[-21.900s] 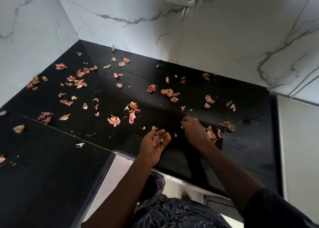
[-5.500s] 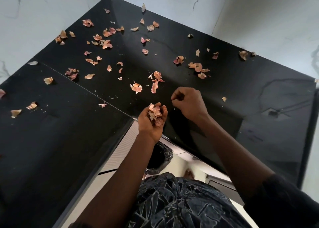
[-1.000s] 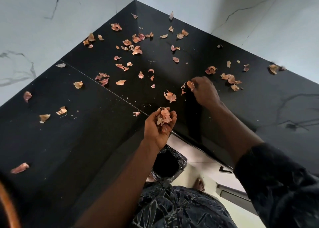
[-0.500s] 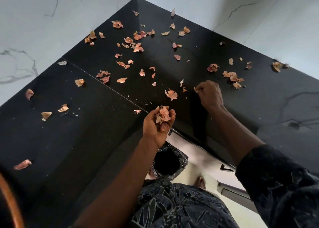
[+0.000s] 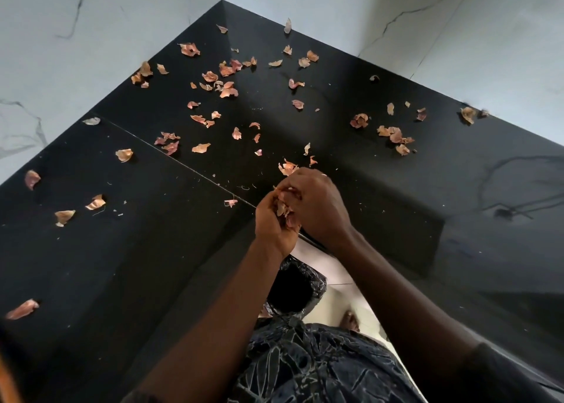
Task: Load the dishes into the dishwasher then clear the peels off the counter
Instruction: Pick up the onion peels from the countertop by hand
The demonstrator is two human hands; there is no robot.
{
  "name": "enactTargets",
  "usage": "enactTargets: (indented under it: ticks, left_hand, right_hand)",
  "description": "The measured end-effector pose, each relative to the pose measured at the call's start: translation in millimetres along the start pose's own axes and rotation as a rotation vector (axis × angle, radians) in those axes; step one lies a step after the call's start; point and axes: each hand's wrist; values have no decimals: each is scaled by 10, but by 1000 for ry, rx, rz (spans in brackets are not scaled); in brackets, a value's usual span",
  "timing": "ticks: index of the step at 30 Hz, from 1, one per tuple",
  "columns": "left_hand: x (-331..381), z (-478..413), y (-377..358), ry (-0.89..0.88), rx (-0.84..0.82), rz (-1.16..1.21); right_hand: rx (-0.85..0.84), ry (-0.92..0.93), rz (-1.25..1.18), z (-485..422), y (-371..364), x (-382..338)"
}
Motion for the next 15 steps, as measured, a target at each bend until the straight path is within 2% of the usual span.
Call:
enactTargets:
  ticks: [4,10,15]
  left_hand:
    - [10,-4,-22,-11,-5,-32]
    - [64,57,-62,-81,28,46]
    - [84,120,-120,-78,58,100]
  right_hand:
    - [15,17,25,67,-50,-91]
    - [82,-80,-208,96,33,-72]
    - [88,-91,-225,144,0,-55]
Point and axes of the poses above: each hand's wrist, its own z-axis away from the middle knuckle, its own y-axis out of the back of the hand, x = y × z, and after that the axes turned 11 degrees about z, right-handed
